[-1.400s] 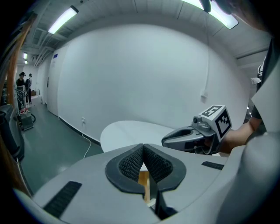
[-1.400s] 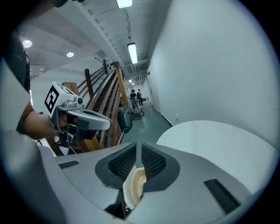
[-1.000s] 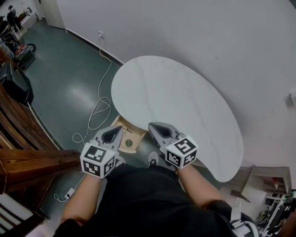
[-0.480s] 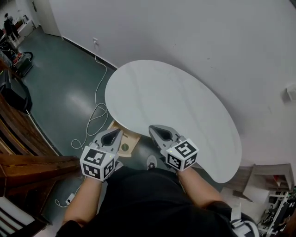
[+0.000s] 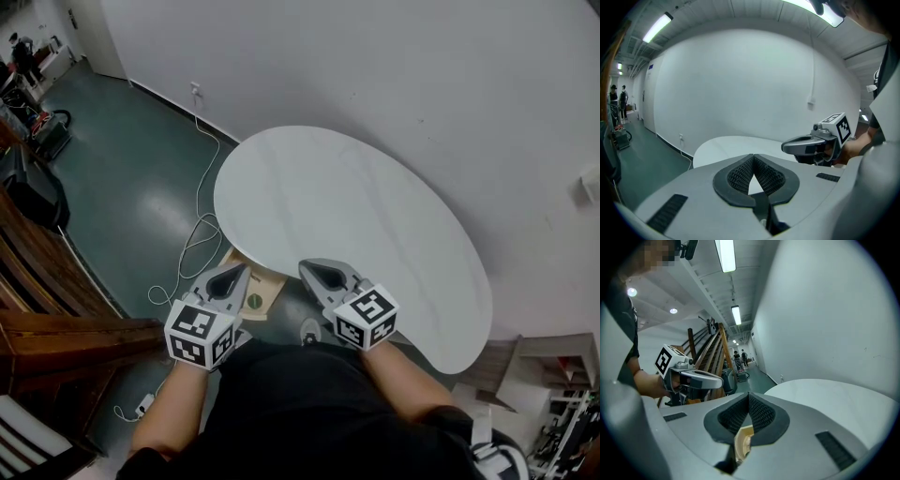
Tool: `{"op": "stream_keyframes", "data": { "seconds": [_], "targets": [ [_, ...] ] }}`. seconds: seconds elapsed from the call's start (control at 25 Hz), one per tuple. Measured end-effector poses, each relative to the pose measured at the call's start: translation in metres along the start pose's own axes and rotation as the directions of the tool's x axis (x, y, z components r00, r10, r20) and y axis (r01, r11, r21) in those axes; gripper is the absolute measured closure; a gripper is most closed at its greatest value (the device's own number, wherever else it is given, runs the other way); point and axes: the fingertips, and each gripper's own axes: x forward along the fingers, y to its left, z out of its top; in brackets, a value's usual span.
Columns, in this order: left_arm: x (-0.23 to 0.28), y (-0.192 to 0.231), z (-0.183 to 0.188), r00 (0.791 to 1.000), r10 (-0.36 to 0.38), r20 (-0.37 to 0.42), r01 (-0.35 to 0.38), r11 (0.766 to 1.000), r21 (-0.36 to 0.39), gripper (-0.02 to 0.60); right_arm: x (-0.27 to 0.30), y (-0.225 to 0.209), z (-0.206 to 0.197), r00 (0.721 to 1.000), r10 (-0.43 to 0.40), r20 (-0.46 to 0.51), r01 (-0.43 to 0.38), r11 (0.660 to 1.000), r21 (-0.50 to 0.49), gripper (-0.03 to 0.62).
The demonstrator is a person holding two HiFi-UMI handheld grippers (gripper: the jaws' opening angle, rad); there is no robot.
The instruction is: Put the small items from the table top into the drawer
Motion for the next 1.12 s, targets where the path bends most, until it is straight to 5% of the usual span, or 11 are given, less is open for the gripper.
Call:
{"op": "stream_keyframes", "data": {
  "seconds": [1.12],
  "targets": [
    [-0.002, 0.010, 0.003, 1.000, 0.030, 0.002, -0.030, 1.000, -0.003, 0.566, 0.013, -0.002, 0.001, 0.999, 0.033, -0.010, -0.033, 0.999, -0.002, 0.585]
  ]
}}
